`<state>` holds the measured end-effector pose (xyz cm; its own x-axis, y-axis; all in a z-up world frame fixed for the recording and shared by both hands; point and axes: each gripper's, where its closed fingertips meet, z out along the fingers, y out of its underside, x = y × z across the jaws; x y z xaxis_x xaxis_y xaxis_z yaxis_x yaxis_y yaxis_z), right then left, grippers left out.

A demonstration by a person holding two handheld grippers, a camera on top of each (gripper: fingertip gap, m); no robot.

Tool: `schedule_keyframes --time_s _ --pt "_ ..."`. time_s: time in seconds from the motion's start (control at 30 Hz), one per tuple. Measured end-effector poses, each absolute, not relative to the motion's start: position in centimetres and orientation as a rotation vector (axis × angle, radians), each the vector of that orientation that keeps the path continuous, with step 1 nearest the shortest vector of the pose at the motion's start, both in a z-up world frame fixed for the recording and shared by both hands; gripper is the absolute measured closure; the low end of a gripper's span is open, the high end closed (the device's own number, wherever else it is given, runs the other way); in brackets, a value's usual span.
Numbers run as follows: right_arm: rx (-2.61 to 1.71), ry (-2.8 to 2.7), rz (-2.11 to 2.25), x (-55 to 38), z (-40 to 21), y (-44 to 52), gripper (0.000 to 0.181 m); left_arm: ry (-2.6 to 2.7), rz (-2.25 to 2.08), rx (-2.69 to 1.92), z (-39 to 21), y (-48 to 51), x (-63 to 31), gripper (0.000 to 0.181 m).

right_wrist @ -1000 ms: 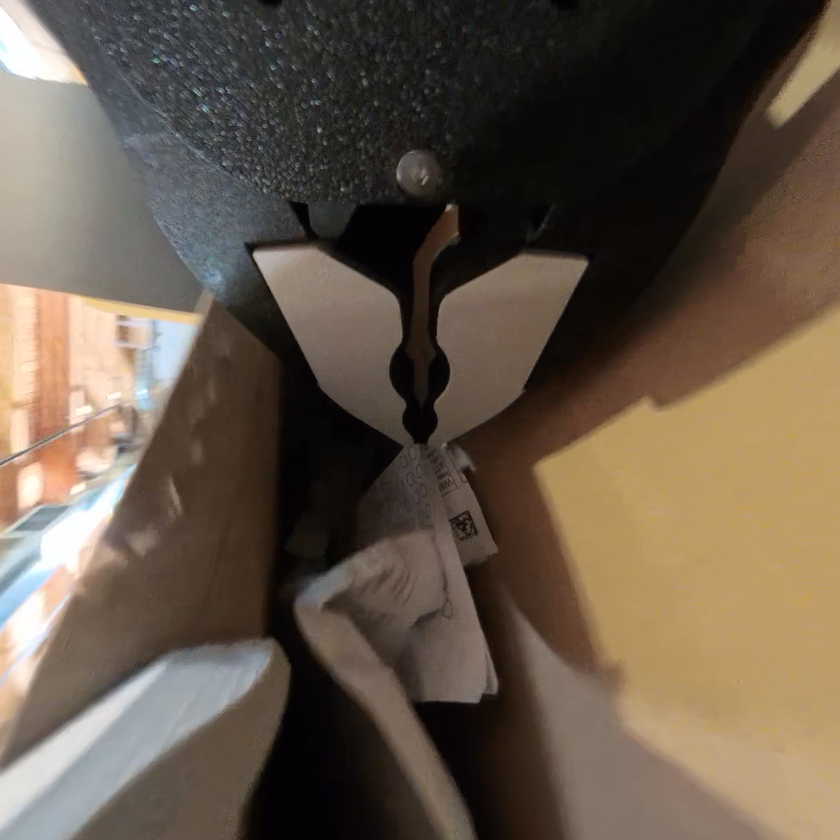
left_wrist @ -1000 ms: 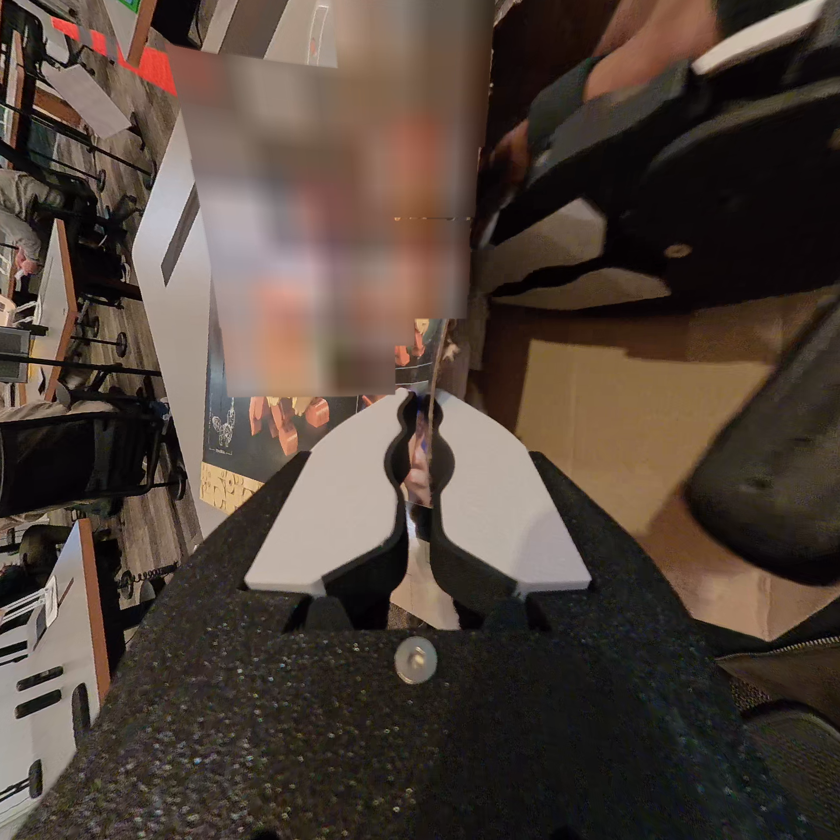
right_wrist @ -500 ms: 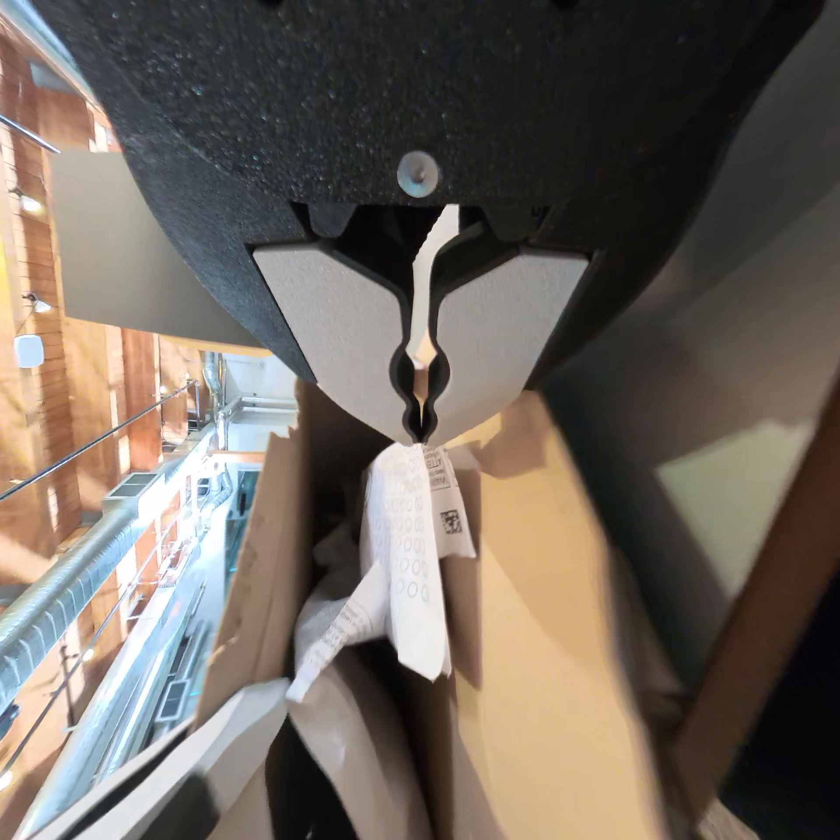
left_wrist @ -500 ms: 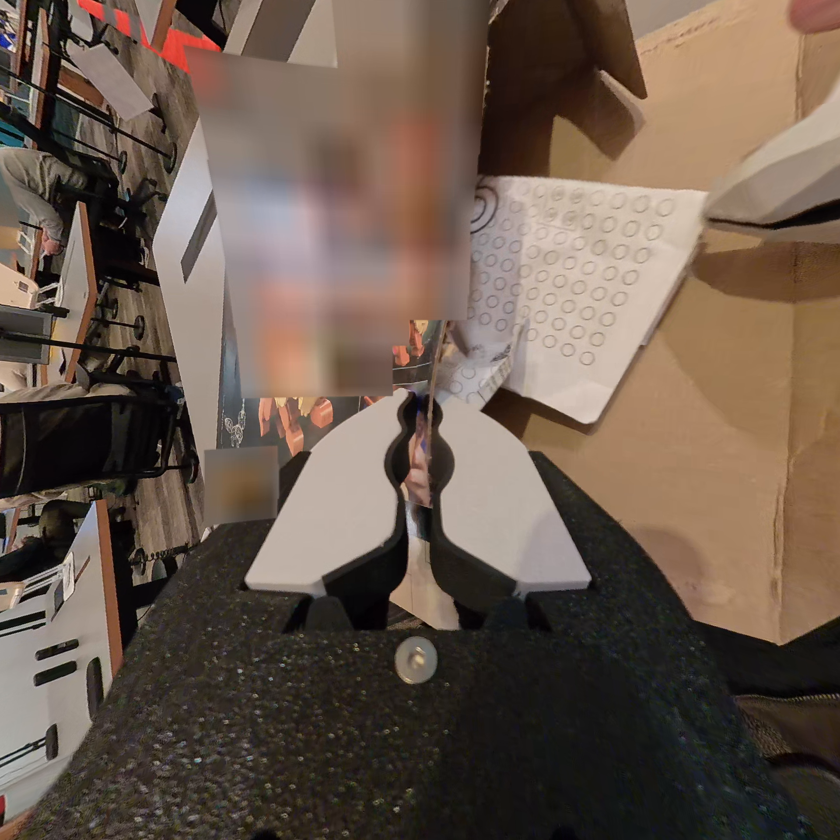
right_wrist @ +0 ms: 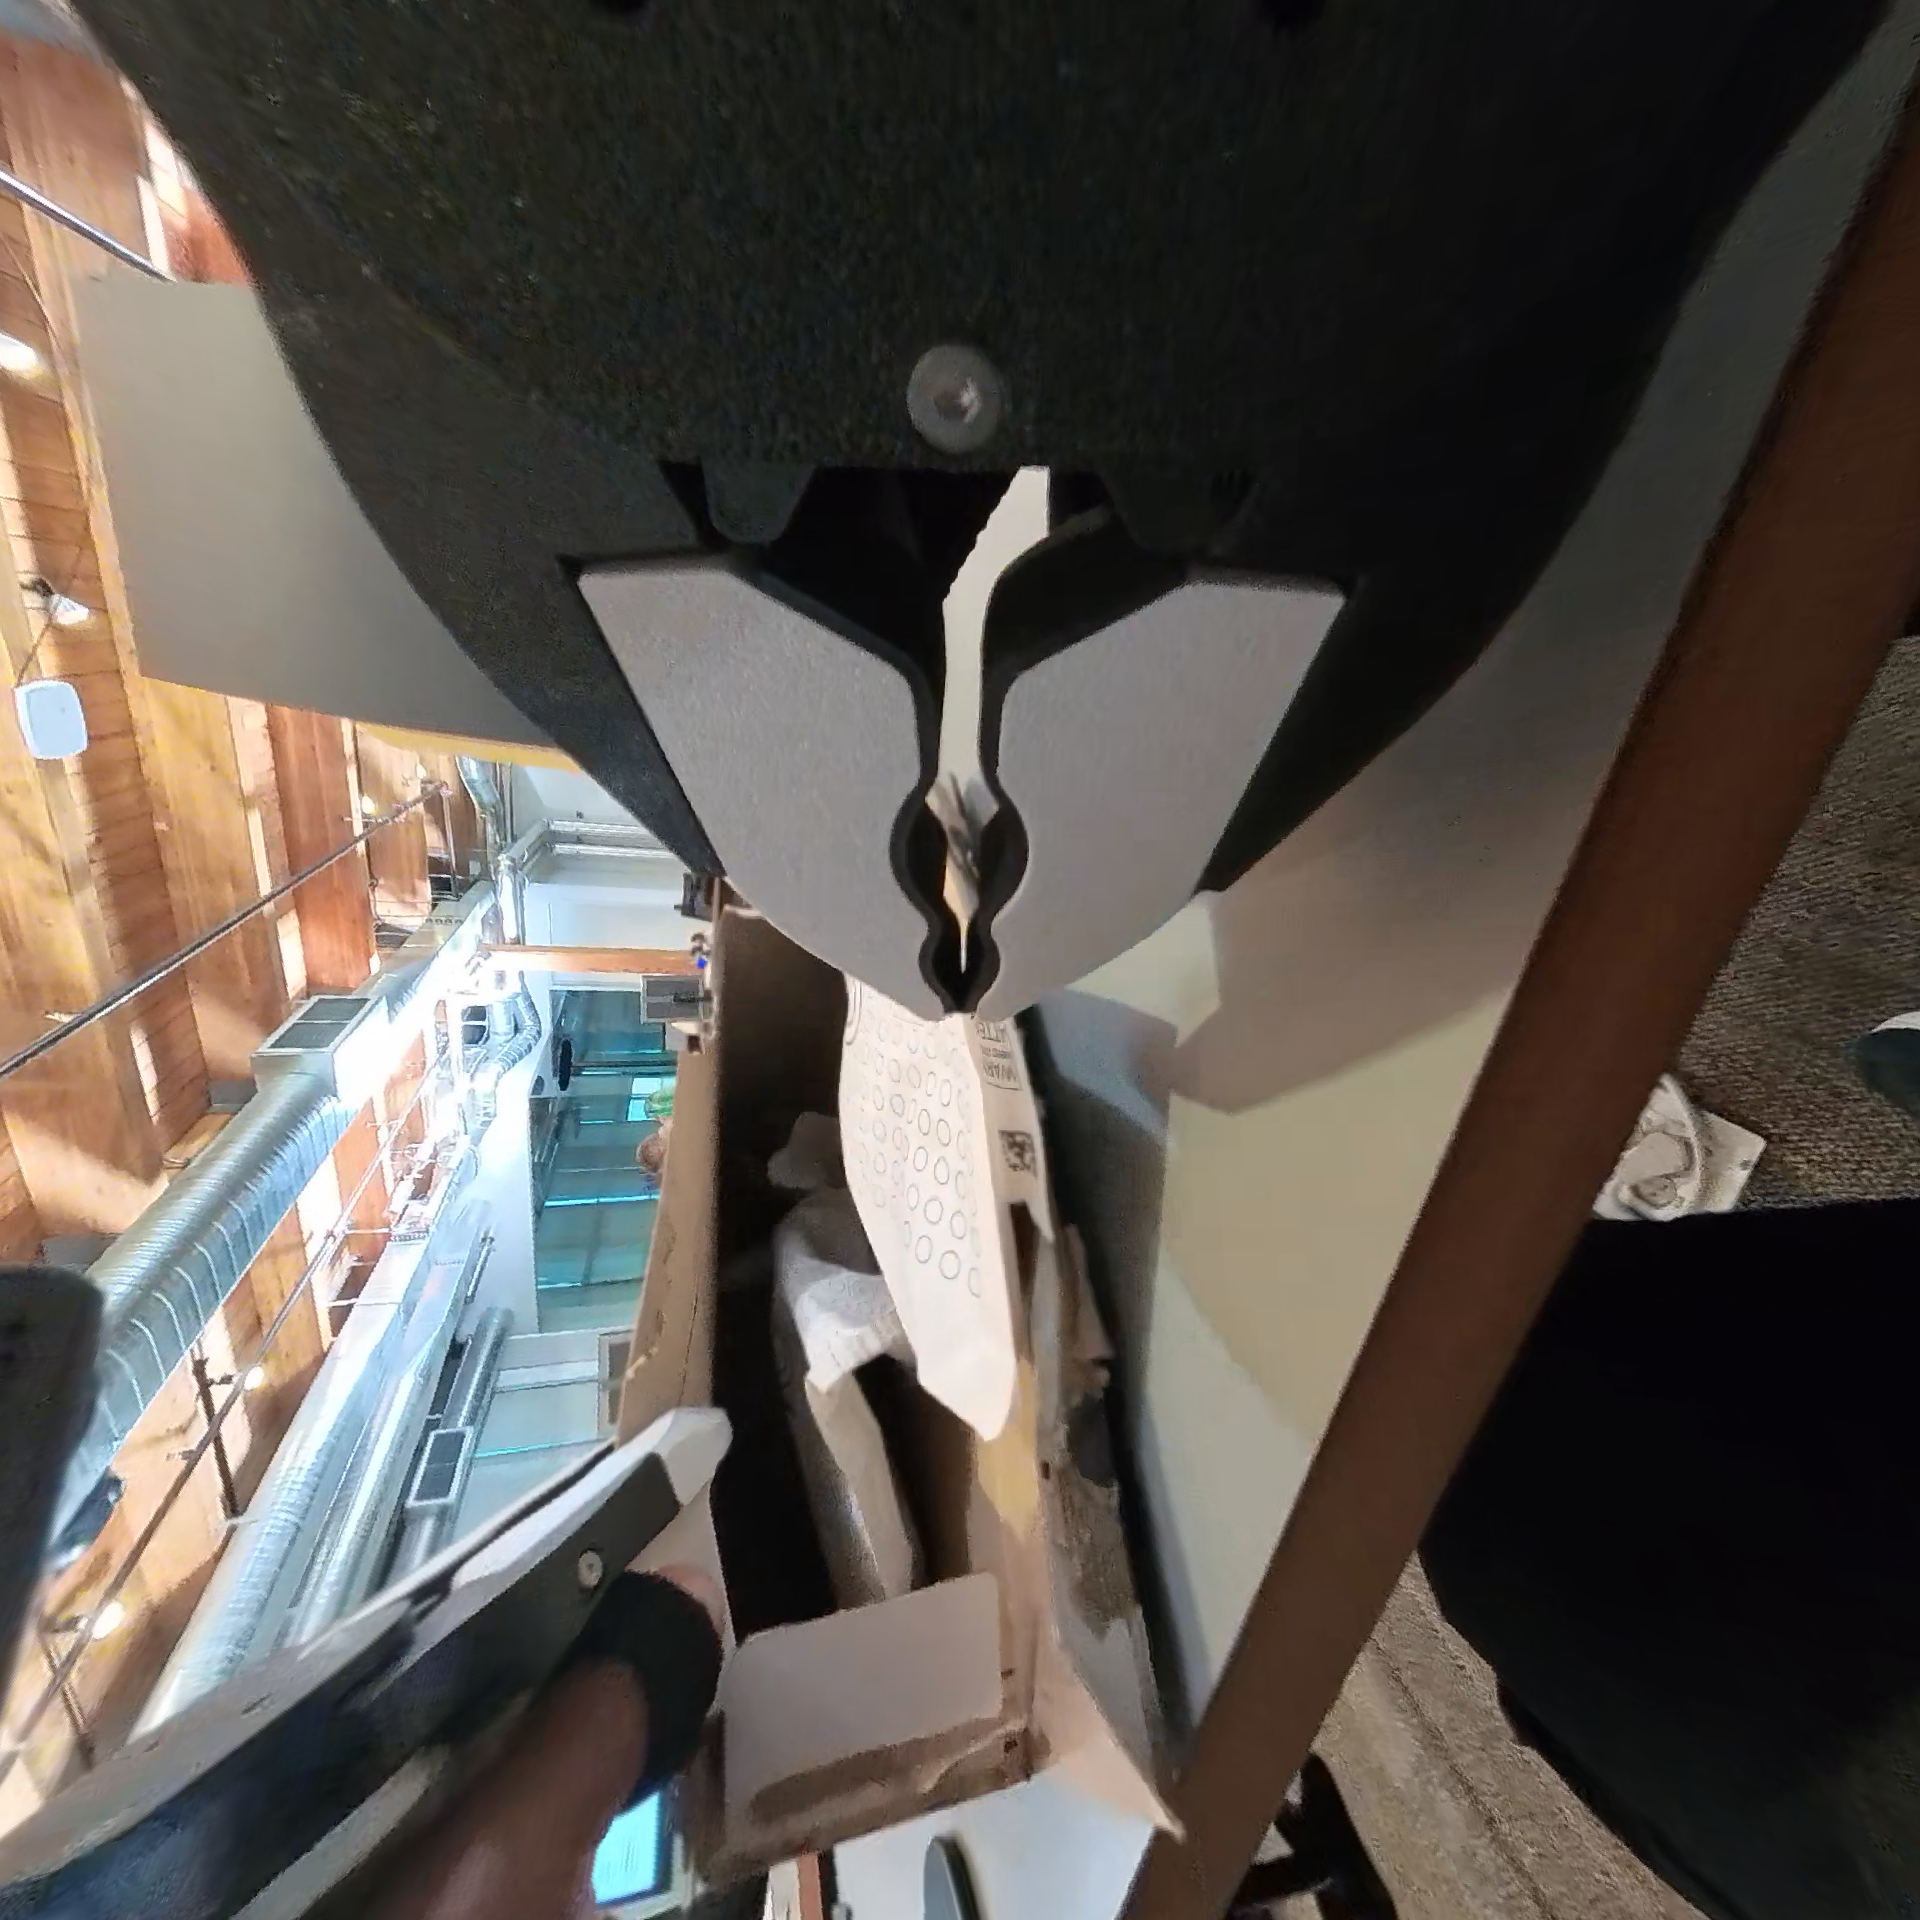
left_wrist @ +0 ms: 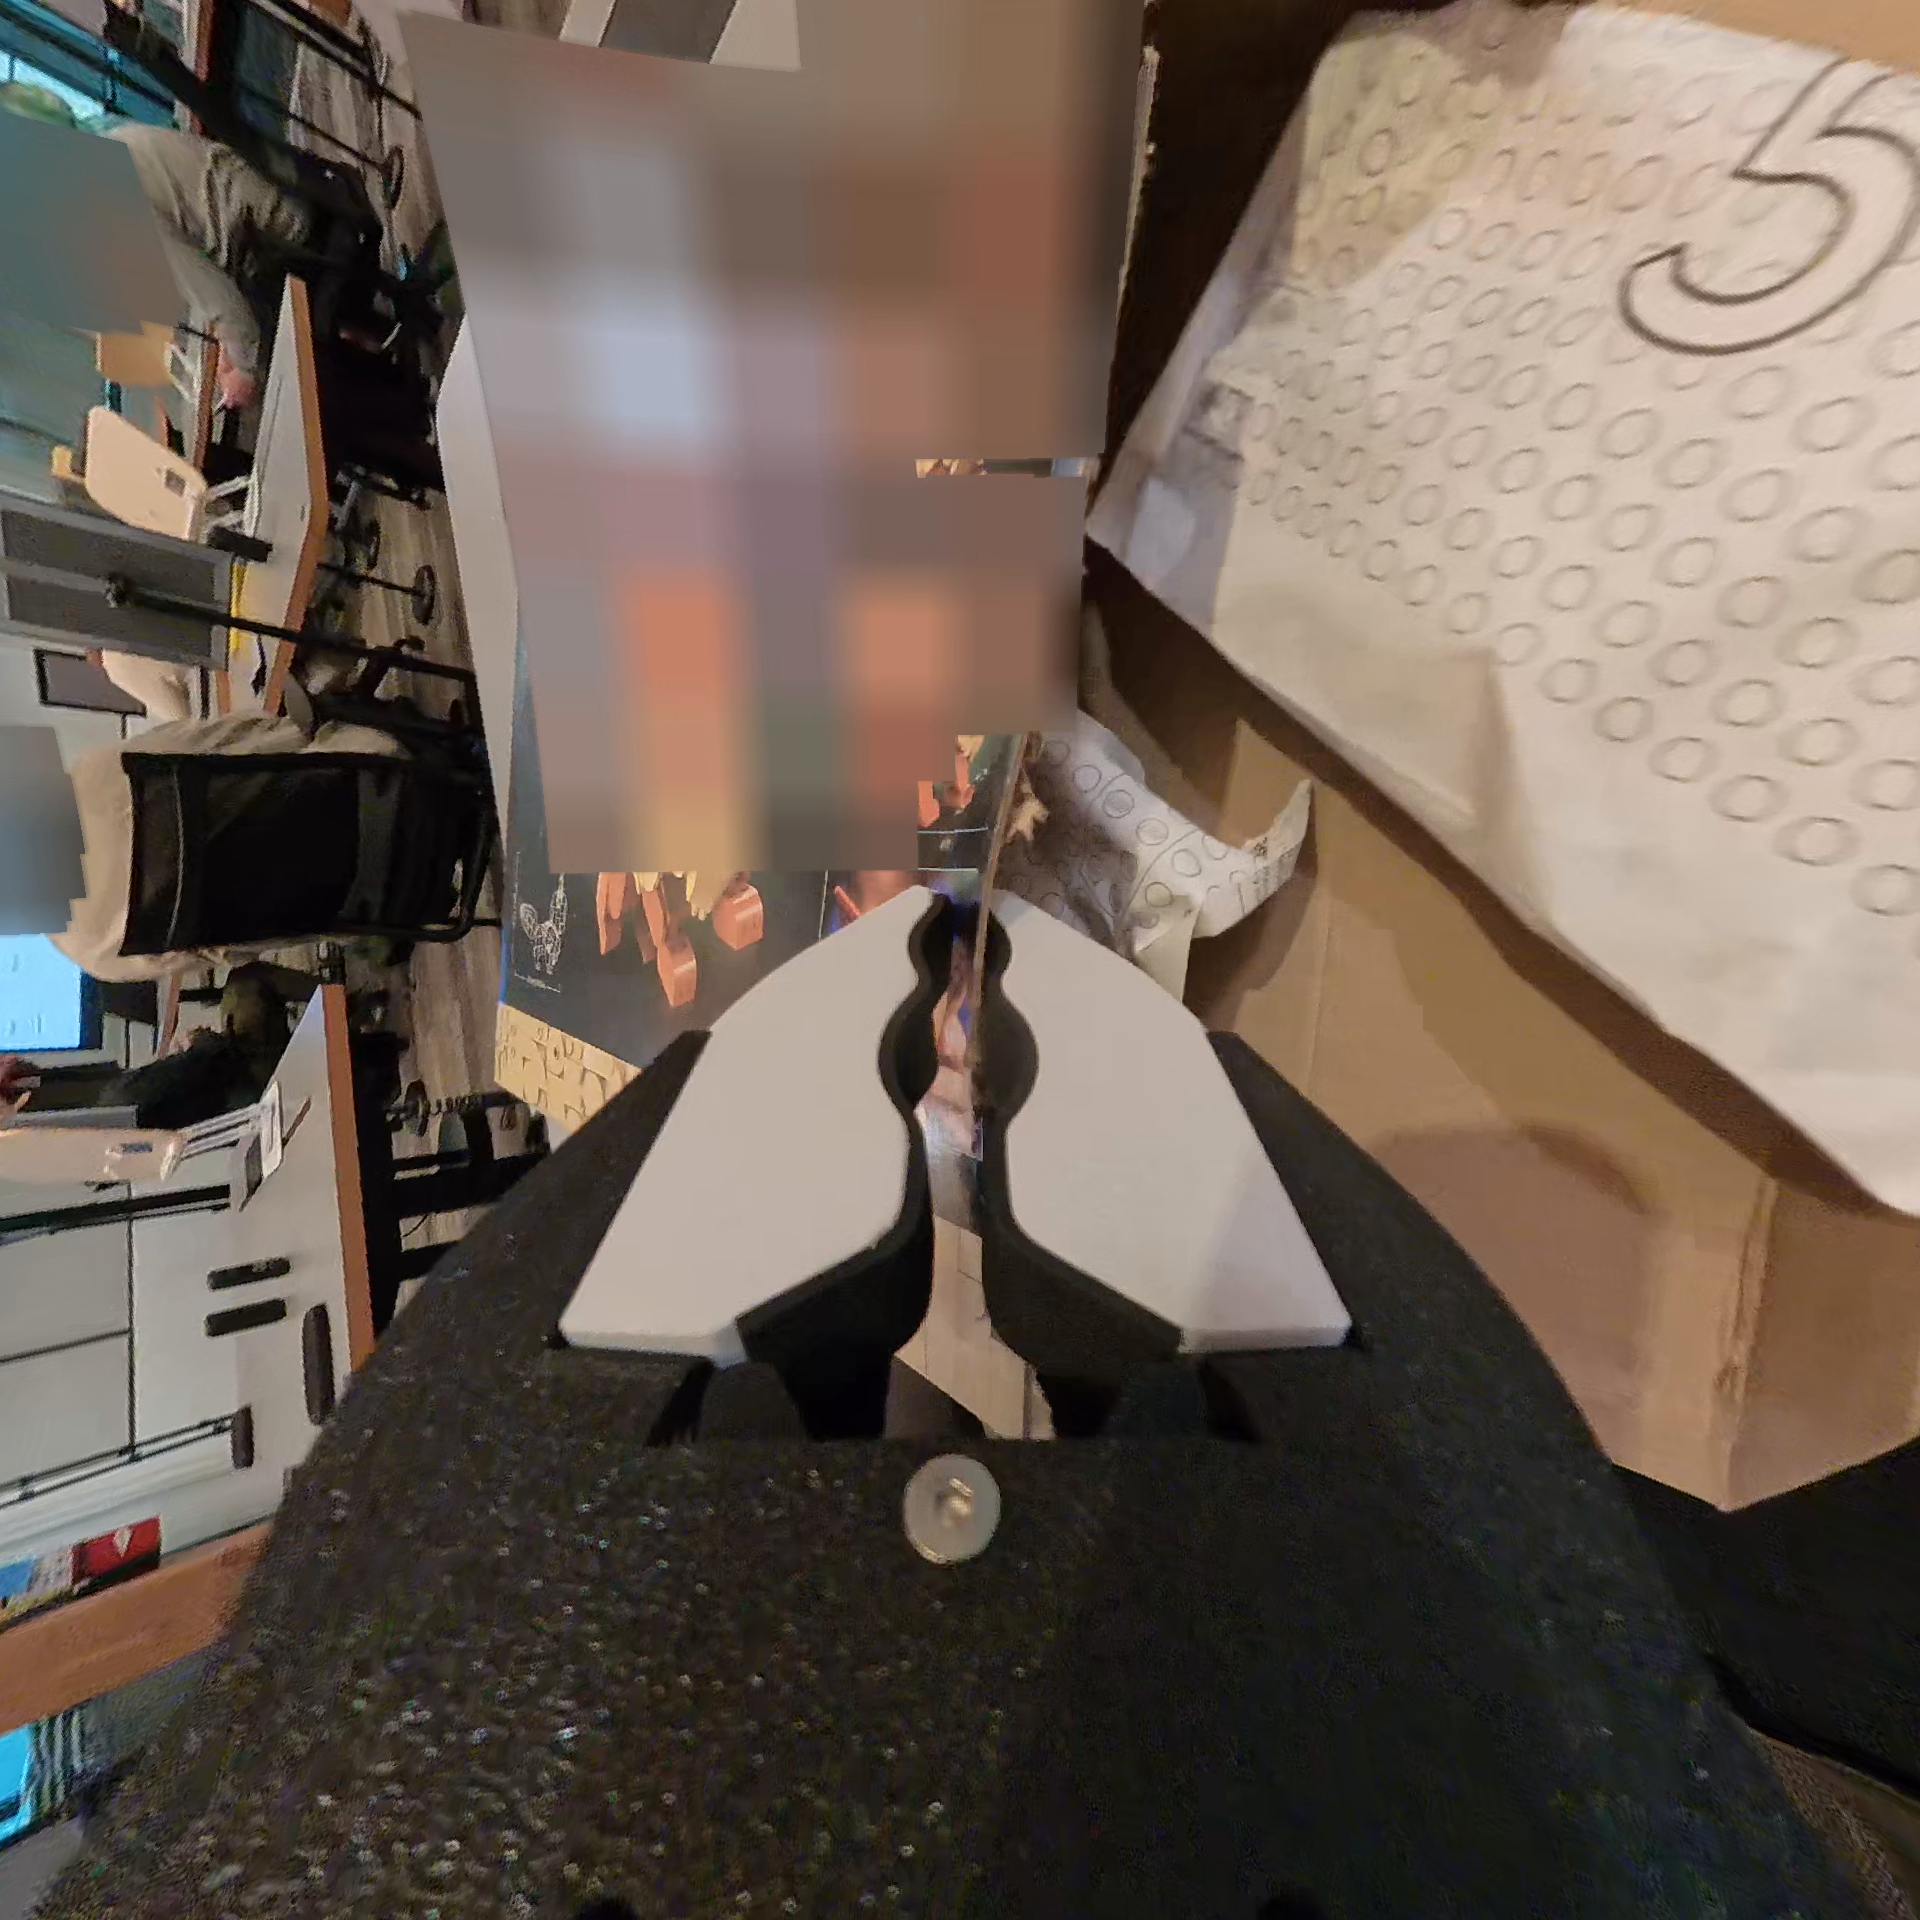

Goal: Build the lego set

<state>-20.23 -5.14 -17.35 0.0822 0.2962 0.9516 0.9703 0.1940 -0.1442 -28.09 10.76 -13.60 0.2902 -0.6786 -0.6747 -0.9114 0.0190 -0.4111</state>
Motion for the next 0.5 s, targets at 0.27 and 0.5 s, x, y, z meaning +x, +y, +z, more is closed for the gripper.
schedule_keyframes --time_s 0.27,0.5 --pt "-1.314 -1.389 -0.792 -18.9 -17.6 -5.3 0.181 1.371 0.45 -1.77 -13.6 13.4 -29.6 0.177" --pt "-1.355 -1.351 -0.782 -18.4 -17.6 -3.7 0.181 1.287 0.548 -1.838 -13.8 17.6 -31.8 0.178"
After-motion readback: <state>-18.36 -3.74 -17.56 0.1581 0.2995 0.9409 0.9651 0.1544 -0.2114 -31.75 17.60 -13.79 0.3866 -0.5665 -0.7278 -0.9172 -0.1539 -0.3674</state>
